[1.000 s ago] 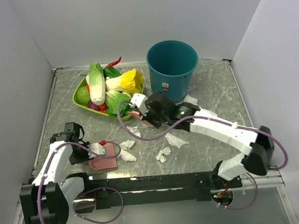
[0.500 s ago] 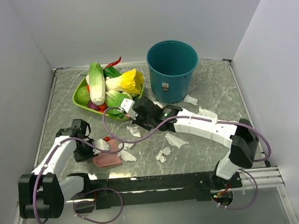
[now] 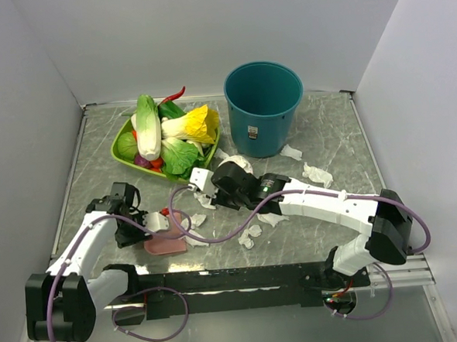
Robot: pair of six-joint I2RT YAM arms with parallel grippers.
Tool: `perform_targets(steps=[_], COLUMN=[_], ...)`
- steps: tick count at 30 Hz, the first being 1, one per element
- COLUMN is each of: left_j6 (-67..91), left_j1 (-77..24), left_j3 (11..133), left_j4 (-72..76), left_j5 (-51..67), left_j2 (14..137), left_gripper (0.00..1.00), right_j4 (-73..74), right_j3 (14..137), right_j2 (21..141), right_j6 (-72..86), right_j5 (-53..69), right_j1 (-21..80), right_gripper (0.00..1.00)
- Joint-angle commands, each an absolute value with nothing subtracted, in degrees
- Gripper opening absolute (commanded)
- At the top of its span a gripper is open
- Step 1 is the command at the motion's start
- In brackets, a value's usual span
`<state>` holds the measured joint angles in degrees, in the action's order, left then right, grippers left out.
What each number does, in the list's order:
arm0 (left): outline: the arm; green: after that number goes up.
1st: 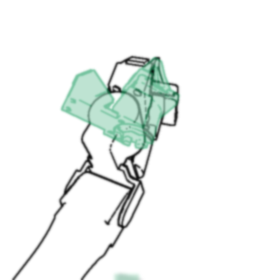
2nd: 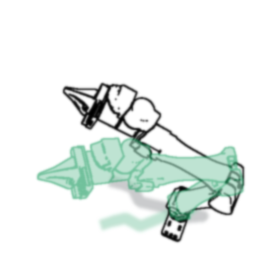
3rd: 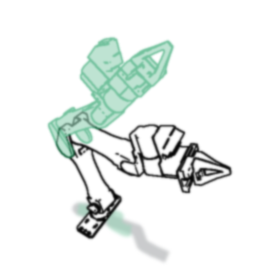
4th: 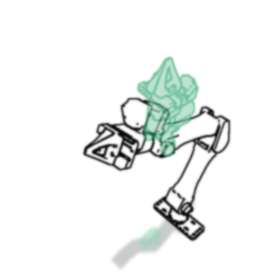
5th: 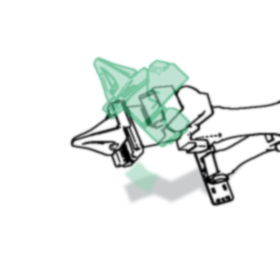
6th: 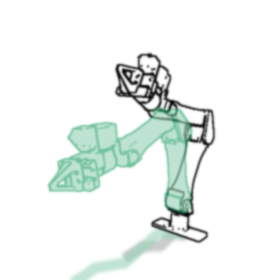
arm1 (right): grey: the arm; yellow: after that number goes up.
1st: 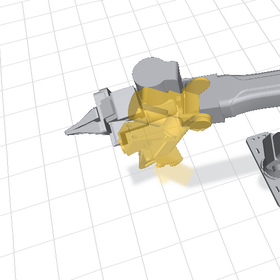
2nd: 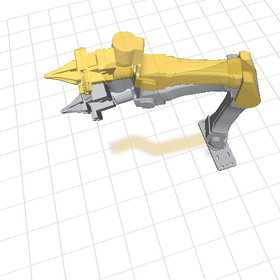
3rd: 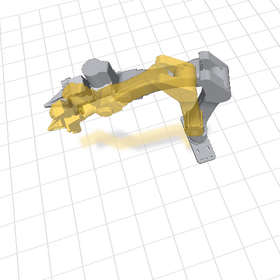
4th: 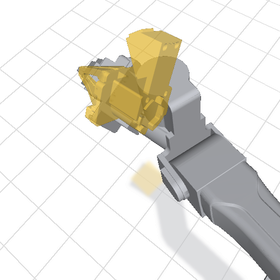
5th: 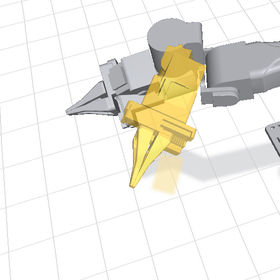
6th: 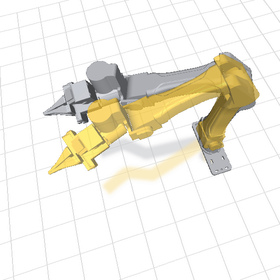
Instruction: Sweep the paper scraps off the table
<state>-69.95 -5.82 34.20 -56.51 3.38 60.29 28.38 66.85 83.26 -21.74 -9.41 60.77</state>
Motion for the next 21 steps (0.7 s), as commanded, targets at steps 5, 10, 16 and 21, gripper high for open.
perform_targets(steps=[5,10,16,21], left_j6=[-77.4,-85.8,-91.8,-93.4], left_j1=[-0.2,13.8,19.1,19.0], left_j3=[33.5,37.8,40.6,37.4], left_j4=[-51.6,-57.1,-60.5,-57.1], left_j5=[10.4,13.4,16.3,20.6], left_j2=[56.8,65.0,70.2,66.8], left_gripper=[0.54,0.63,0.71,0.67], right_j4=[25.8,26.5,25.3,24.3], right_j3=[66.8,67.1,67.9,69.0], right_j2=[80.5,80.4,82.9,85.3], right_j6=[-21.2,-20.7,-21.8,-21.8], right_j5=[-7.3,-5.1,-7.8,-9.8], right_j1=[60.8,60.8,60.7,60.8], right_gripper=[0.00,0.00,0.00,0.00])
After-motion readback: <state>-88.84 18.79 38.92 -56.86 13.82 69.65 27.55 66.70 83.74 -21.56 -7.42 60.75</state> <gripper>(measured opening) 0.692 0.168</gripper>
